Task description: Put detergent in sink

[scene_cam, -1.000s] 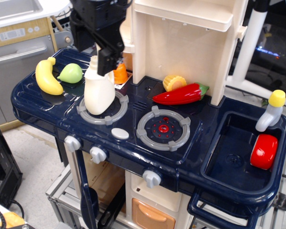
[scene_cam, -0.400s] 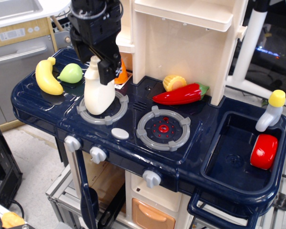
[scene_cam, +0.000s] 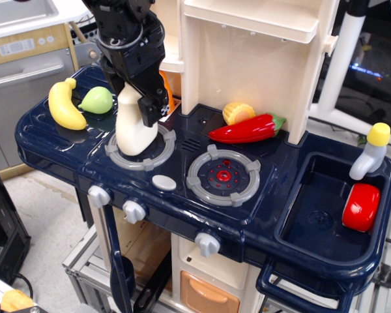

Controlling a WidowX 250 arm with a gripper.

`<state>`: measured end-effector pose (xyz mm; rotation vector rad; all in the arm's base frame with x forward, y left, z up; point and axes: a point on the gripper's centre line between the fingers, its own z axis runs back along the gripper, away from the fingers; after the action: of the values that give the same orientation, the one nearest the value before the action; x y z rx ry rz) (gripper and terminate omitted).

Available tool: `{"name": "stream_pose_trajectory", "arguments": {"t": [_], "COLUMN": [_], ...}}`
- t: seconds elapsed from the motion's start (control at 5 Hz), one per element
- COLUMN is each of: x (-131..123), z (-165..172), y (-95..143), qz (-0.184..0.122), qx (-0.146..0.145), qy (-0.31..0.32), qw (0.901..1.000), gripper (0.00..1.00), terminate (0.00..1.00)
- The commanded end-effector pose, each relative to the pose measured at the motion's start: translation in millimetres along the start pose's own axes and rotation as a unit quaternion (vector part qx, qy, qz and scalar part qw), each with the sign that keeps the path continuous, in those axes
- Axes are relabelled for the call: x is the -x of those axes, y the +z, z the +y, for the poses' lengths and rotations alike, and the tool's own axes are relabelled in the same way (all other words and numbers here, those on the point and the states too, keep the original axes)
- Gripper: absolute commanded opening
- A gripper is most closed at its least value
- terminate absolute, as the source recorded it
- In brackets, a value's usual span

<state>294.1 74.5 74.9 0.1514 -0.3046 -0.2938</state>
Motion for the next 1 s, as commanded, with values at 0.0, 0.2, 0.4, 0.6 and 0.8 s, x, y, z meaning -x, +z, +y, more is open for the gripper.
{"name": "stream_pose_trajectory", "arguments": {"t": [0.0, 0.2, 0.4, 0.6, 0.8], "x": [-20, -34, -54, -67, -71], "z": [-18, -37, -73, -116, -143], "y": [21, 34, 47, 48, 52], "qz": [0.020, 0.031, 0.027, 0.004, -0.004], "qx": [0.000, 0.005, -0.004, -0.026, -0.048], "qy": [0.053, 0.105, 0.194, 0.286, 0.320], "qw": [0.9984, 0.9940, 0.9805, 0.9580, 0.9461], "gripper": [0.00, 0.00, 0.00, 0.00, 0.00], "terminate": [0.00, 0.00, 0.00, 0.00, 0.00]}}
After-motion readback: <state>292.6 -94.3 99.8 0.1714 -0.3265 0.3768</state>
